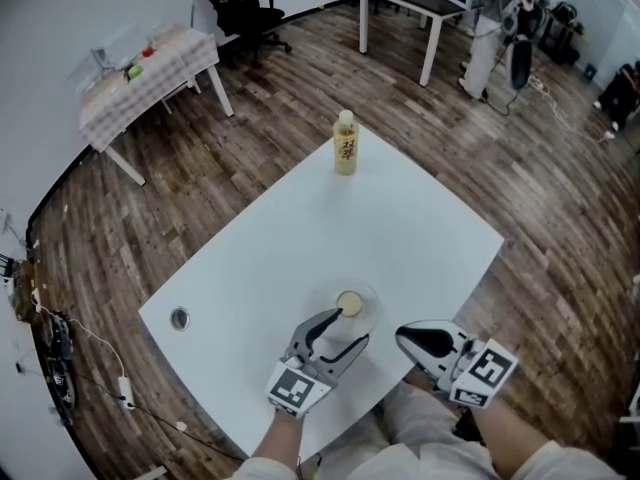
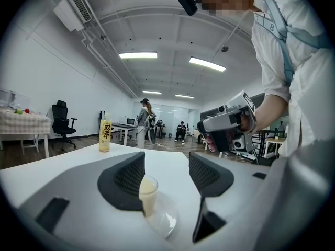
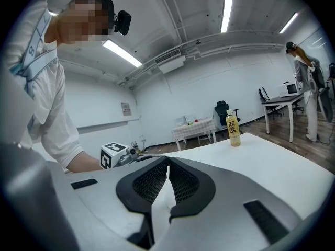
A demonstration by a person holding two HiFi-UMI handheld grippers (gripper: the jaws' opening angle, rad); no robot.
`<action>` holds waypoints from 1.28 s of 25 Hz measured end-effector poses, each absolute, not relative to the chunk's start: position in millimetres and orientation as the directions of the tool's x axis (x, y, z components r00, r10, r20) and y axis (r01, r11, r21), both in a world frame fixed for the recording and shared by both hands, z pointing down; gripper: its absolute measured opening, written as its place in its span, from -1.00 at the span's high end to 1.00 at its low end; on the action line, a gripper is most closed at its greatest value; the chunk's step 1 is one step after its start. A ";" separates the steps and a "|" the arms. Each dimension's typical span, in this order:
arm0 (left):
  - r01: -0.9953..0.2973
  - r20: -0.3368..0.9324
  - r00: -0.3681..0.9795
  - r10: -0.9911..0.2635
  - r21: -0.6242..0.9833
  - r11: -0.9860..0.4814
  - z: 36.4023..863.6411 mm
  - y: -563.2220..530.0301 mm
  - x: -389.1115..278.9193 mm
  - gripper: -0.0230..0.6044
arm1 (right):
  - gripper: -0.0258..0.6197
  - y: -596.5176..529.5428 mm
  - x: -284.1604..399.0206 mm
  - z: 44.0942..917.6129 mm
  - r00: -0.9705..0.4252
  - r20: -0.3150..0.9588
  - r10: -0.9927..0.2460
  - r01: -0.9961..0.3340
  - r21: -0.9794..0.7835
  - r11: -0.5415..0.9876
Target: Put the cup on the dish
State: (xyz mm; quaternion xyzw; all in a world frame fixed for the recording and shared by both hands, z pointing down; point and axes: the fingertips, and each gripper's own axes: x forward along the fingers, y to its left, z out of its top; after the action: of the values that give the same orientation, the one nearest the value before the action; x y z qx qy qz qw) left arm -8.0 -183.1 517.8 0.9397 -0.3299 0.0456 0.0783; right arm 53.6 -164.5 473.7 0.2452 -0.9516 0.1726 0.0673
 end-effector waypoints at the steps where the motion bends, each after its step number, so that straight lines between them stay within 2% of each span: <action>1: -0.624 0.133 0.781 -0.611 0.115 -0.773 514.3 -180.3 -6.9 0.10 | 0.82 -163.5 53.7 472.0 -0.870 0.210 -0.446 -0.491 -0.293 0.820; 6: -0.607 0.109 0.795 -0.597 0.101 -0.789 495.0 -167.2 -3.4 0.17 | 0.82 -160.9 53.7 462.2 -0.864 0.185 -0.467 -0.502 -0.282 0.817; 9: -0.596 0.103 0.803 -0.587 0.105 -0.796 487.3 -159.0 -1.2 0.30 | 0.82 -156.6 54.2 458.2 -0.863 0.174 -0.474 -0.504 -0.265 0.822; 16: -0.559 0.098 0.829 -0.551 0.114 -0.821 472.8 -146.1 1.3 0.92 | 0.82 -147.2 50.0 452.3 -0.863 0.166 -0.478 -0.505 -0.235 0.830; 32: -0.513 0.084 0.858 -0.506 0.111 -0.851 455.6 -121.3 3.3 0.93 | 0.82 -133.0 45.9 441.9 -0.852 0.180 -0.492 -0.519 -0.162 0.840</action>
State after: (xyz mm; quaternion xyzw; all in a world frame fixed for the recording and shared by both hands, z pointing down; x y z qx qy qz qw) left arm 3.3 -121.3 455.6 0.9618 -0.2648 0.0259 0.0651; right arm 45.9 -133.0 441.9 0.2640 -0.9568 0.1026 0.0655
